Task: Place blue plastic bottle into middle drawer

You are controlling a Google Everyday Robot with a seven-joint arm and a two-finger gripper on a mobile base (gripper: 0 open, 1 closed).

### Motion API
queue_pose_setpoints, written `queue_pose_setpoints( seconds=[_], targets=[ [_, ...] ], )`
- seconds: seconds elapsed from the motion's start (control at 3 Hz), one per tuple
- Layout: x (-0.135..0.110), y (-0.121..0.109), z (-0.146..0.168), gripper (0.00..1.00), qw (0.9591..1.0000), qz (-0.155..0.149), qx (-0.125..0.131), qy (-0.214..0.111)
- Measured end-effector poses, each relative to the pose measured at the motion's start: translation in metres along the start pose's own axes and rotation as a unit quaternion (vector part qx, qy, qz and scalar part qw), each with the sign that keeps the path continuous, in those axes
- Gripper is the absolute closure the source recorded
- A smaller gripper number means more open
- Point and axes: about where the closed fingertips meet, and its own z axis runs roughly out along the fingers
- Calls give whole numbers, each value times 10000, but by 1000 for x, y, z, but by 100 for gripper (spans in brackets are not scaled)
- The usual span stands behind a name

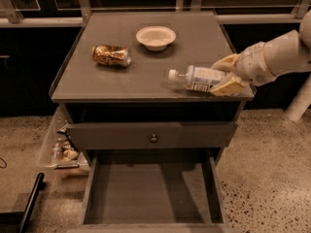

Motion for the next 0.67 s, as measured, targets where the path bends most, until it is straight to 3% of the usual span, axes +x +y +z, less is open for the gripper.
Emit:
queue_pose_setpoints(
  seconds=[0.67],
  targets=[
    [23, 70, -7, 100, 9996, -105, 152, 223]
  ],
)
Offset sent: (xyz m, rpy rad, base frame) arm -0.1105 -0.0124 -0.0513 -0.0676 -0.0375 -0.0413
